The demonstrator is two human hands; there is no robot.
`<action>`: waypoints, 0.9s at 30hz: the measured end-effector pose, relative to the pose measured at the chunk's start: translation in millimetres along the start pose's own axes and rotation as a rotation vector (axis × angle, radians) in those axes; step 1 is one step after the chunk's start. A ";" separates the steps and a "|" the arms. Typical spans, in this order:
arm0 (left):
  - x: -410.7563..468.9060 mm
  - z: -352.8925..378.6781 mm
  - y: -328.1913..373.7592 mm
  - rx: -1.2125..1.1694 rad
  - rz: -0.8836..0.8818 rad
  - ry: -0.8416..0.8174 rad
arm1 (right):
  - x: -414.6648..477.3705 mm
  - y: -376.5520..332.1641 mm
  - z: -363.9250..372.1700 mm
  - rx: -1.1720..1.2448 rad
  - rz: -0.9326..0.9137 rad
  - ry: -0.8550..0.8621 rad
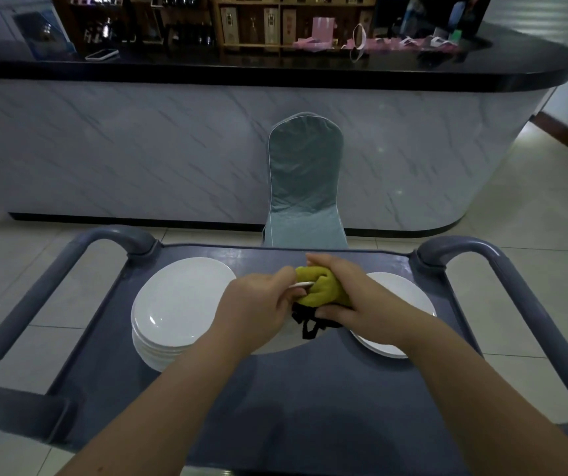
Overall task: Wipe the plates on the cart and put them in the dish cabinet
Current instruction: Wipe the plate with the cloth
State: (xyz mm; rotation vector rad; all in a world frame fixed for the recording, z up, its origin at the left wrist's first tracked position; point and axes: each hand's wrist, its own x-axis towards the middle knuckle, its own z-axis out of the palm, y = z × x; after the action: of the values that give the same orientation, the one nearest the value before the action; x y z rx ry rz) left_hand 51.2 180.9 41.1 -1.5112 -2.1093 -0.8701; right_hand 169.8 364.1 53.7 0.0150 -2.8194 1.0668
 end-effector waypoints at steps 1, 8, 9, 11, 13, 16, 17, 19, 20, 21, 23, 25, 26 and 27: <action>-0.8 -2.0 -0.2 0.009 0.013 0.011 | 2.3 -1.8 0.5 0.009 0.007 -0.011; 14.1 -20.9 -2.9 0.076 -0.036 0.206 | 27.7 -18.6 -1.7 -0.014 -0.172 0.340; 18.5 -22.8 -2.6 0.081 -0.058 0.246 | 30.7 -24.1 0.2 -0.049 -0.202 0.402; 26.8 -24.4 -2.6 0.066 -0.058 0.304 | 36.1 -31.5 5.6 -0.078 -0.237 0.480; 33.0 -25.2 -6.9 0.039 -0.006 0.340 | 40.3 -34.8 7.2 0.003 -0.218 0.488; 37.2 -28.8 -18.4 0.016 -0.069 0.414 | 39.8 -31.9 4.4 0.209 -0.132 0.482; 37.0 -31.2 -20.3 -0.037 -0.184 0.459 | 37.8 -28.4 5.0 0.290 -0.081 0.510; 33.6 -31.6 -20.9 -0.317 -0.524 0.551 | 33.1 -19.8 9.9 0.476 0.051 0.569; 29.8 -27.8 -21.2 -0.458 -0.681 0.575 | 30.8 -15.7 14.4 0.542 0.119 0.587; 23.4 -20.6 -23.9 -0.537 -0.788 0.551 | 28.9 -11.6 19.1 0.562 0.177 0.603; 8.4 -4.2 -32.7 -0.507 -0.787 0.372 | 26.0 -5.3 27.8 0.503 0.247 0.620; 0.3 6.1 -44.2 -0.280 -0.558 0.166 | 25.5 -5.1 31.4 0.416 0.231 0.614; 3.3 9.1 -45.7 -0.162 -0.385 0.096 | 26.5 -7.2 30.5 0.362 0.204 0.594; 10.3 12.2 -46.3 -0.089 -0.234 0.057 | 29.2 -9.9 28.3 0.294 0.176 0.571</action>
State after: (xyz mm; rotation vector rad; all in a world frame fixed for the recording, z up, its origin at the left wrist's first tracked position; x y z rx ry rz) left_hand 4.6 186.2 27.2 -1.2808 -2.2626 -1.0891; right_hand 138.0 339.0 42.7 -0.4425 -2.1710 1.2678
